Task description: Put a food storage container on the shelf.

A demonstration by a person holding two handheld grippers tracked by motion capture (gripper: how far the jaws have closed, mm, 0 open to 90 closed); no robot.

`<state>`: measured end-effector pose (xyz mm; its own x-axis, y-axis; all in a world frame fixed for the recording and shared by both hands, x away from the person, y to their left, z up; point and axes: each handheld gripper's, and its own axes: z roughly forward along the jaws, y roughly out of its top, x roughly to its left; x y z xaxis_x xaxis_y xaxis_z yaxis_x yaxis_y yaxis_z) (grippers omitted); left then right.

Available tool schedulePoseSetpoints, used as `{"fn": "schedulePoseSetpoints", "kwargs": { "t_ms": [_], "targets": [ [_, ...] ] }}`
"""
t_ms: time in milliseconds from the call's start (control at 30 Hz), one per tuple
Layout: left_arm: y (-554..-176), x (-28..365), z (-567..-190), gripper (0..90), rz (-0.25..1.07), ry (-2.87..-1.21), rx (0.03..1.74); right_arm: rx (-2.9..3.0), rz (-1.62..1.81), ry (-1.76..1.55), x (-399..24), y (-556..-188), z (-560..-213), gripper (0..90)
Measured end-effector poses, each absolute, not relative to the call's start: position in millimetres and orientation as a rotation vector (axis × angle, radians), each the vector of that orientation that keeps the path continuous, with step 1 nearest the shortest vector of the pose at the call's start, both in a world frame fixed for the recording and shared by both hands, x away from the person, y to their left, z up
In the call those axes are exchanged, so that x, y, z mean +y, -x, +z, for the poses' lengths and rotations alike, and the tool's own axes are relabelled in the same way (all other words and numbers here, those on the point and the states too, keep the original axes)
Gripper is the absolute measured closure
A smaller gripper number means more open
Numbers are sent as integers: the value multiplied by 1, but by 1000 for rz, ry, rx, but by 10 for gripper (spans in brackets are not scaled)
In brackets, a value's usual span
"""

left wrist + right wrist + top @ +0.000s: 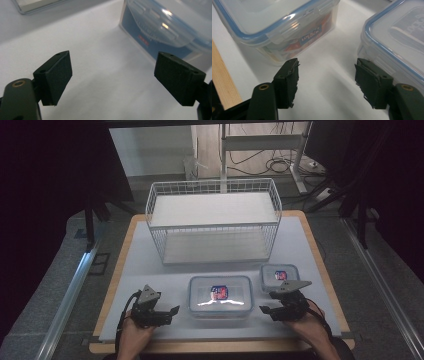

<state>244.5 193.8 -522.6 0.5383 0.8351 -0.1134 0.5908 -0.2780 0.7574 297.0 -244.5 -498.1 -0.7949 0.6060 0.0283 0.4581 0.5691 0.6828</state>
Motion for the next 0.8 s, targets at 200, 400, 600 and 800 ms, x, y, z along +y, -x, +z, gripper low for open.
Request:
{"fn": "schedulePoseSetpoints", "kwargs": {
  "t_ms": [200, 400, 600, 800],
  "targets": [
    [-246, 197, -520, 149, 352, -1945, 1147, 2576, 1057, -944, -247, -295, -488, 398],
    [-250, 201, -516, 130, 314, -1942, 1179, 2571, 1111, -986, -250, -295, -481, 352],
    [-248, 195, -503, 76, 278, -1967, 1157, 2565, 1183, -985, -249, -295, -473, 294],
    [-250, 185, -493, 46, 245, -1986, 1137, 2584, 1240, -967, -240, -296, -466, 248]
  ]
}}
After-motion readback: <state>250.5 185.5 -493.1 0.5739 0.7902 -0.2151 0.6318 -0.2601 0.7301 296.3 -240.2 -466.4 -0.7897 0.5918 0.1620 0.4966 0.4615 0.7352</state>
